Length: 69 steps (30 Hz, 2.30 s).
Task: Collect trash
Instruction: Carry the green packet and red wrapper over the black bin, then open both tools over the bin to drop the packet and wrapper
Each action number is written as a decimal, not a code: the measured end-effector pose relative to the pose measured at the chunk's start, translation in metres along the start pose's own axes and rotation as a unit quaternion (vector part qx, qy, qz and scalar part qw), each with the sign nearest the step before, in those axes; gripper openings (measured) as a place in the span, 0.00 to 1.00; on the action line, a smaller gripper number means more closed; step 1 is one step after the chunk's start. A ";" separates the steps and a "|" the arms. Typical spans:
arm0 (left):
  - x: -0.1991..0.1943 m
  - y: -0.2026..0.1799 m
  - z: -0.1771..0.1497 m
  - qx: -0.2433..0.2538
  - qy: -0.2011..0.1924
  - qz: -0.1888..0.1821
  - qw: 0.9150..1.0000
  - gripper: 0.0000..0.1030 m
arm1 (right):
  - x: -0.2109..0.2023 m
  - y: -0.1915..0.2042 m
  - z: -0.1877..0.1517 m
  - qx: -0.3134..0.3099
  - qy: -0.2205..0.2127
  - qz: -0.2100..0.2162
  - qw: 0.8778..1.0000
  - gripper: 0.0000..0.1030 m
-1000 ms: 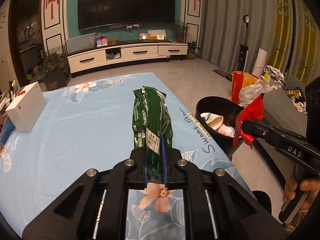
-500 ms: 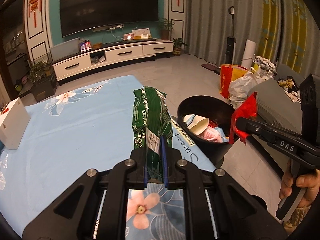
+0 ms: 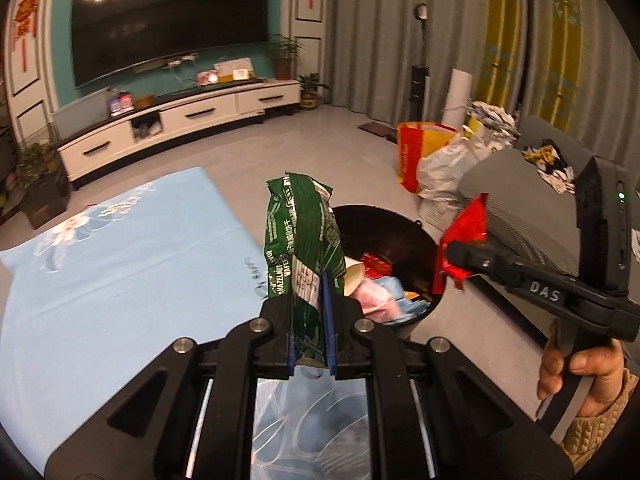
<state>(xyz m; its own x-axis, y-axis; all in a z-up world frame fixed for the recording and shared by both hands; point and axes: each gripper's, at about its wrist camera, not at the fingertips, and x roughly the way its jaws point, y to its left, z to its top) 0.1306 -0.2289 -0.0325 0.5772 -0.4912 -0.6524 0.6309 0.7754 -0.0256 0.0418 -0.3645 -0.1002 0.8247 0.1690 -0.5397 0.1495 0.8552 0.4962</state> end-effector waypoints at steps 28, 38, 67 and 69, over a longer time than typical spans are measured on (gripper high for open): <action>0.115 -0.045 0.010 0.041 0.073 -0.014 0.996 0.12 | 0.068 -0.040 0.011 -0.011 0.077 -0.052 0.996 0.07; 0.132 -0.041 0.010 0.040 0.085 -0.009 0.996 0.12 | 0.088 -0.039 0.013 -0.032 0.103 -0.076 0.991 0.07; 0.173 -0.039 0.002 0.047 0.130 0.004 0.990 0.12 | 0.126 -0.041 0.011 -0.060 0.152 -0.106 0.981 0.07; 0.175 -0.038 0.001 0.046 0.135 0.005 0.990 0.12 | 0.127 -0.041 0.012 -0.059 0.154 -0.107 0.981 0.07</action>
<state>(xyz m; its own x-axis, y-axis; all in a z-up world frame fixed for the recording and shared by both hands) 0.2083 -0.3448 -0.1454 0.4318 -0.3501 -0.8312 0.6776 0.7342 0.0427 0.1467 -0.3835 -0.1808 0.5758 0.1041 -0.8109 0.2210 0.9351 0.2770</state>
